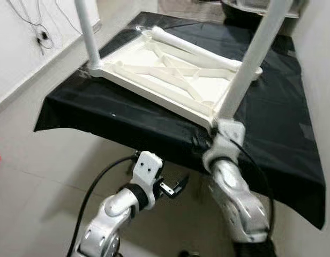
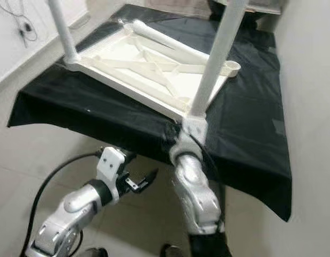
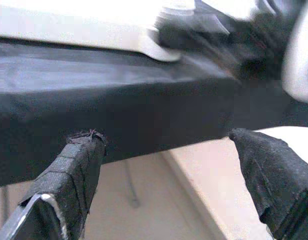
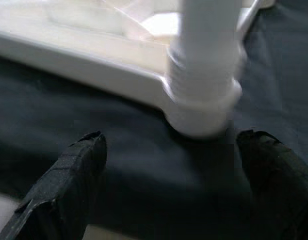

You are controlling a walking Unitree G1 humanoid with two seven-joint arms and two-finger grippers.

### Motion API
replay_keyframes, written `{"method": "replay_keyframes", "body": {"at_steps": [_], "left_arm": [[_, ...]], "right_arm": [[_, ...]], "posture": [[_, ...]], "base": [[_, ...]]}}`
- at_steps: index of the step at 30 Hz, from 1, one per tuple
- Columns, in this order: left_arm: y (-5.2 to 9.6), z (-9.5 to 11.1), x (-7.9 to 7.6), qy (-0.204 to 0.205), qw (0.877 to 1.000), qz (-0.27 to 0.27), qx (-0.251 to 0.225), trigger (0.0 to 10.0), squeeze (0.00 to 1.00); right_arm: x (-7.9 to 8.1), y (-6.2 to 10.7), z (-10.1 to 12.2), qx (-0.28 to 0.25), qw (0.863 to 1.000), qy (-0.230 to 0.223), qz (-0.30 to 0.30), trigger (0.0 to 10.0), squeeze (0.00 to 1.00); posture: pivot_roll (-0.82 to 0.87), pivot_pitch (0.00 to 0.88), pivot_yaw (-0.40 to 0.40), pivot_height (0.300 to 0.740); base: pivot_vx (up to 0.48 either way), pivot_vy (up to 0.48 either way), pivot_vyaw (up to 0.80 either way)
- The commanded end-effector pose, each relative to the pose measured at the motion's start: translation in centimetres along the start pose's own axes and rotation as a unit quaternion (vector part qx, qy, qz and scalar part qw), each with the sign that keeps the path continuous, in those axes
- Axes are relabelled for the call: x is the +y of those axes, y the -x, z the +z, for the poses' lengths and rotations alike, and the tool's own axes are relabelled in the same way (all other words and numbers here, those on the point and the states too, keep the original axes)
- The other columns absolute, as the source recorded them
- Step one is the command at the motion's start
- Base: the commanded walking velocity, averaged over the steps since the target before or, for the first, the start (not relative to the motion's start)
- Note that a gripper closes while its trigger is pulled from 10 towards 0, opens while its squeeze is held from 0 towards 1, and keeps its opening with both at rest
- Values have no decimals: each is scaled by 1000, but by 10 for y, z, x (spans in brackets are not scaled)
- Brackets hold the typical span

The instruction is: Building children table

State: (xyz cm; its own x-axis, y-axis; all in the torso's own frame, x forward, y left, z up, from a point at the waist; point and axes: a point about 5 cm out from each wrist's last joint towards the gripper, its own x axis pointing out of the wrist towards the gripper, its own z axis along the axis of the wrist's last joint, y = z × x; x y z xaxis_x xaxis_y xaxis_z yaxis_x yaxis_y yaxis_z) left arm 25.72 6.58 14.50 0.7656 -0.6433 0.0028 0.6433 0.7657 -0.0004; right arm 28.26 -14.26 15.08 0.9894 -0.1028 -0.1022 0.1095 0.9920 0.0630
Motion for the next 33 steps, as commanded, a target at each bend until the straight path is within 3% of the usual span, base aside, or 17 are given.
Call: {"method": "replay_keyframes", "body": {"at_steps": [1,5,10,14,26,33], "left_arm": [[1,-6,0,-2,1000,0,8,10000,0],[7,-10,6,1,1000,16,15,10000,0],[10,-17,7,5,999,23,30,10000,0],[10,-23,5,6,999,27,43,10000,0],[6,-37,11,22,996,56,59,10000,0],[10,-46,10,29,995,65,69,10000,0]], "right_arm": [[-4,5,1,-8,1000,4,7,10000,0],[-32,31,-25,4,1000,7,-5,10000,0],[-36,40,-32,0,1000,-4,-13,10000,0],[-36,44,-37,5,1000,-5,-8,10000,0],[-30,46,-41,1,1000,-3,21,10000,0],[-18,49,-51,11,999,2,50,10000,0]], "posture": [[64,121,-57,740],[71,86,-54,740],[72,65,-49,740],[71,50,-49,740],[65,0,-58,740],[61,0,-62,740]], "base": [[0,0,0],[0,0,0],[0,0,0],[0,0,0],[0,0,-795],[0,0,0]]}}
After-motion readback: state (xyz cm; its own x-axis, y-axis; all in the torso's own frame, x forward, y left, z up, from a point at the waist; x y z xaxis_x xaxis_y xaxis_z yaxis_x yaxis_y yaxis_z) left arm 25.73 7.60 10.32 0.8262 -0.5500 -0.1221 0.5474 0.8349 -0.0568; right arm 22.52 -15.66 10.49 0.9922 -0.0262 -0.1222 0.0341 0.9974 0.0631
